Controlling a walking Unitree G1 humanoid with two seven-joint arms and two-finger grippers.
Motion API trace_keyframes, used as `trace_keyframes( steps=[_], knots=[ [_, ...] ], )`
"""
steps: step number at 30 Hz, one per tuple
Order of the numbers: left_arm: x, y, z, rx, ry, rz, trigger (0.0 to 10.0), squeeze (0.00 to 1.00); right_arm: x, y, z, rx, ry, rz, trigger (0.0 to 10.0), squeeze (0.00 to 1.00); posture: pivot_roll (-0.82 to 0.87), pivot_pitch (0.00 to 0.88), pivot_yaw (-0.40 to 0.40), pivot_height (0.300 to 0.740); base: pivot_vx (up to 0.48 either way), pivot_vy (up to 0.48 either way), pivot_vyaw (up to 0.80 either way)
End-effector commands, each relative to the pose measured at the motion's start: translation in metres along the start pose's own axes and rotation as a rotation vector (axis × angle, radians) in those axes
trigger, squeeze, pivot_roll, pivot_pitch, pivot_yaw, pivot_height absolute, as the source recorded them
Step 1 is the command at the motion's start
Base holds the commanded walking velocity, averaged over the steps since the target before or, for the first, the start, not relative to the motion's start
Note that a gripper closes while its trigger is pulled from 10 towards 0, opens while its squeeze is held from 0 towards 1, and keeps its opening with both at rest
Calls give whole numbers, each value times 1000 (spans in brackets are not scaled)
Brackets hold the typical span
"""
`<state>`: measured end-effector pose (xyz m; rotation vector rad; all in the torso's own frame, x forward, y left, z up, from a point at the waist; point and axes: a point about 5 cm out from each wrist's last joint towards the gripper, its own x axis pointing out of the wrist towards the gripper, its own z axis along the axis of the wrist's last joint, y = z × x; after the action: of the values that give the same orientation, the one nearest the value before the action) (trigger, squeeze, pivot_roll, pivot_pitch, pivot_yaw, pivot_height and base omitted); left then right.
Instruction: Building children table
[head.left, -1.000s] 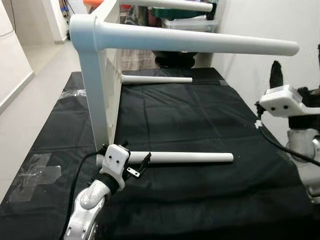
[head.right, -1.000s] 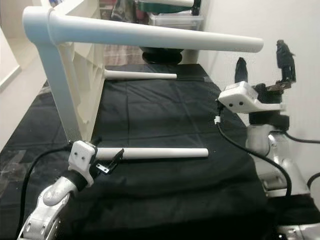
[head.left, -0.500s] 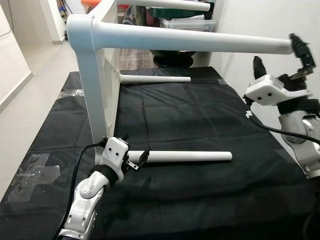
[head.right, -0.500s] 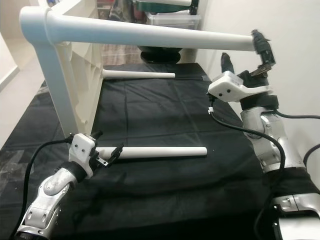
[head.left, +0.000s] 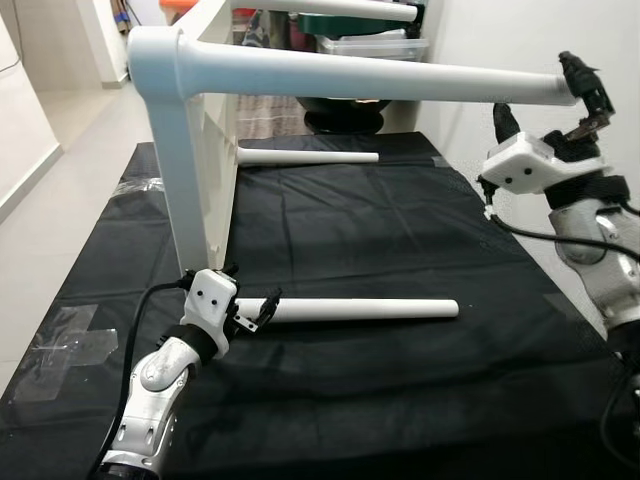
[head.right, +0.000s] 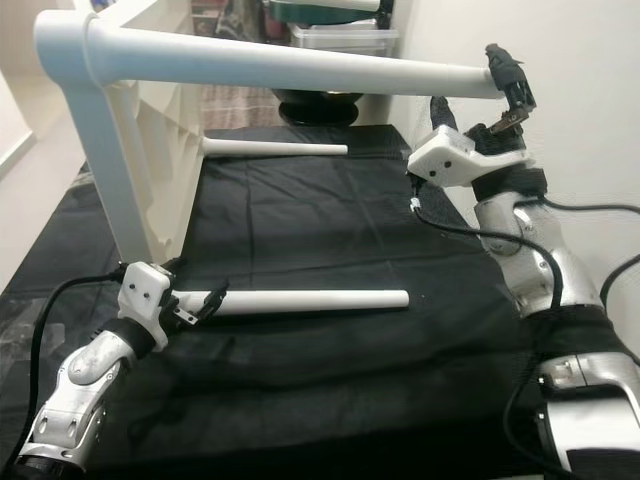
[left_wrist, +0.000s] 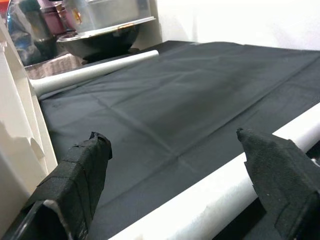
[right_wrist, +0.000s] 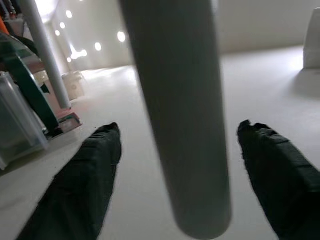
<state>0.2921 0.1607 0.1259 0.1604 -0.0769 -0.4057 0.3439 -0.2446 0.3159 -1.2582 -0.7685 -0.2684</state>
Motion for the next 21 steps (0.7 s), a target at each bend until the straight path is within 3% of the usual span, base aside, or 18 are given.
trace_keyframes(
  steps=[1,16,21],
  knots=[
    [-1,11,-1,1,5,27,10000,0,2,3,2,-1,-26,38,0,0,9,0,-58,740,0,0,0],
    [6,15,-5,8,13,13,10000,0,7,11,7,39,-74,105,0,0,-3,0,-50,740,0,0,0],
    [7,18,-6,2,19,25,10000,0,8,12,2,78,-36,110,0,0,-7,0,-48,740,0,0,0]
  ],
)
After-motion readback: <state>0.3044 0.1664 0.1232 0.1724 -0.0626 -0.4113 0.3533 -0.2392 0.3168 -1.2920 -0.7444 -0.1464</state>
